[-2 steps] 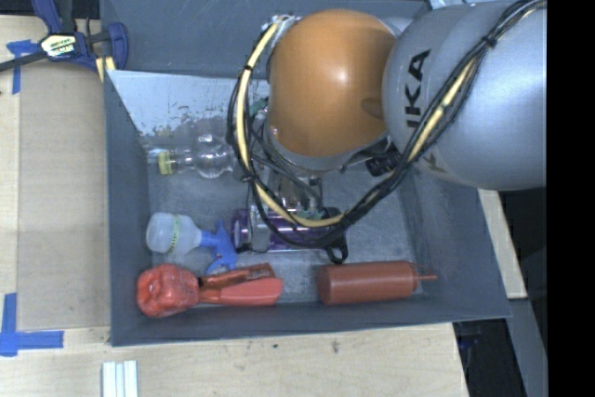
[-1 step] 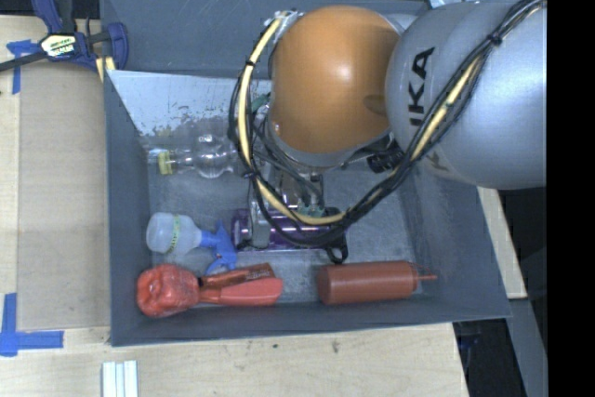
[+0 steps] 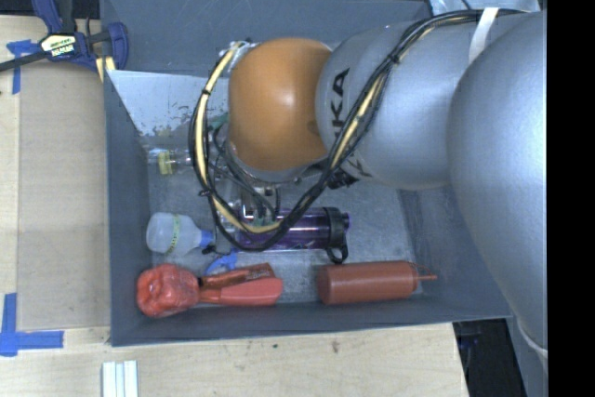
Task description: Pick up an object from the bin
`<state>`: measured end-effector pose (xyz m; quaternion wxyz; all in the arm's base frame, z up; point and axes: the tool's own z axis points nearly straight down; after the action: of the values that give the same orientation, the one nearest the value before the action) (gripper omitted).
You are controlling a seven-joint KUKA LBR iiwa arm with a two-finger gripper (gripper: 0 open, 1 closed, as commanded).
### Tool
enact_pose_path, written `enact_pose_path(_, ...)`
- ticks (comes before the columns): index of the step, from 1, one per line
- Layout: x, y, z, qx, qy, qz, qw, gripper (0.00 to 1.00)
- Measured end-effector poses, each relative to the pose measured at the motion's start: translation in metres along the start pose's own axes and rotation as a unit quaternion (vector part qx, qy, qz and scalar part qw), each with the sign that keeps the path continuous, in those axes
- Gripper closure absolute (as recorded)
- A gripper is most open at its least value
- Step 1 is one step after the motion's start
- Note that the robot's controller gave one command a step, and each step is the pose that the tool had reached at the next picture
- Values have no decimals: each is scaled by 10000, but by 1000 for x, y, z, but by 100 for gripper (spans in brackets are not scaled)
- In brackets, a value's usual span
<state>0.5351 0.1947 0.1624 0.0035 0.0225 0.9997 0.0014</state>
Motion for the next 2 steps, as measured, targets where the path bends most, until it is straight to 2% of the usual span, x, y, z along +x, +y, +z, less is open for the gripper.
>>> enact_pose_path(1,-2,7,40,16,42,158,9999,0)
enact_pose_path(2,-22,2,18,12,19,874,9962,0)
